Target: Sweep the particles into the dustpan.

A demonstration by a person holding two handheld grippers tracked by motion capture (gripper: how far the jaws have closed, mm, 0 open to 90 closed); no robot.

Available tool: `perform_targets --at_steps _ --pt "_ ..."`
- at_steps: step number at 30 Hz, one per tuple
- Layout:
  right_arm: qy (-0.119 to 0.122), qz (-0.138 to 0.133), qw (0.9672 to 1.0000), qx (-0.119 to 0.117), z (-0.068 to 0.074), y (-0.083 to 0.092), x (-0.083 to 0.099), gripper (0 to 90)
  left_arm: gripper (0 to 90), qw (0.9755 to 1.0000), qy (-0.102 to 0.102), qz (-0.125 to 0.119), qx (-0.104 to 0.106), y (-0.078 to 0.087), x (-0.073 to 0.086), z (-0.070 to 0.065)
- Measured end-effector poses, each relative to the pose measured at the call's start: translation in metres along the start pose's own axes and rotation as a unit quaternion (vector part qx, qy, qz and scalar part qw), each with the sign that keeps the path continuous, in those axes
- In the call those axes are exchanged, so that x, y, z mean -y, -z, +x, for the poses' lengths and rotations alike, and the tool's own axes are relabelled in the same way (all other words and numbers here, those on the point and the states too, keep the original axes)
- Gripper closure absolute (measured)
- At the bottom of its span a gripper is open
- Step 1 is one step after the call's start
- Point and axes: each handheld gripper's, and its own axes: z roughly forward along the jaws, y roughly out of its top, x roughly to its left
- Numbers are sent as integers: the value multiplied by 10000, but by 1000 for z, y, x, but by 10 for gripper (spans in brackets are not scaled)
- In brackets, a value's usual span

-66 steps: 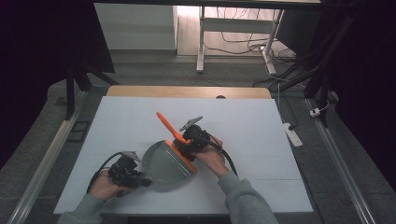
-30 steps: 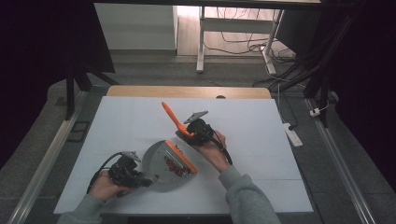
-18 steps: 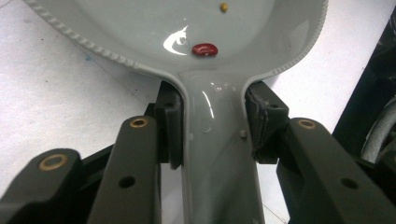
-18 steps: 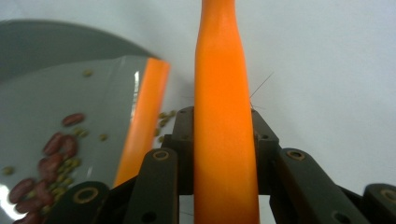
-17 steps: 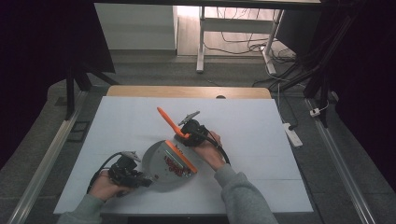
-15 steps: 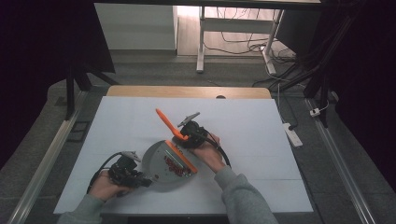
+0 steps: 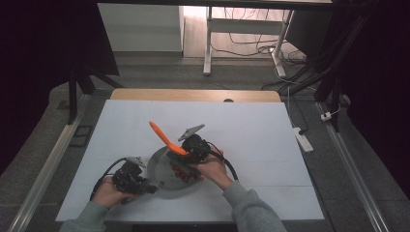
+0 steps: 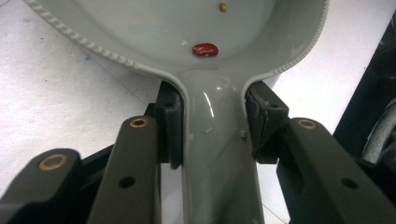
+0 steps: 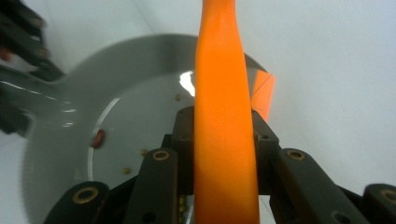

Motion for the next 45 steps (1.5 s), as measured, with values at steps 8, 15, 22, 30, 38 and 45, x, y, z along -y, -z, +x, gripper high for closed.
perform_targets --at_steps 8,15,22,30,38,45 --pt "-183 -210 9987 435 -15 17 3 706 621 10000 -4 -4 3 0 0 0" --pt "-397 -190 9965 713 -32 27 12 706 620 10000 -3 -16 -2 1 0 0" --pt "-506 -83 9934 1026 -47 31 19 706 620 10000 -32 -4 3 1 1 0" --pt "-681 -92 9898 1249 -61 24 22 706 620 10000 -33 -5 7 1 1 1" --pt "-727 169 9893 1255 -65 8 17 707 620 10000 -36 -17 18 2 1 1" --pt "-466 239 9928 1082 -37 -5 8 706 620 10000 -28 -20 8 1 1 0"
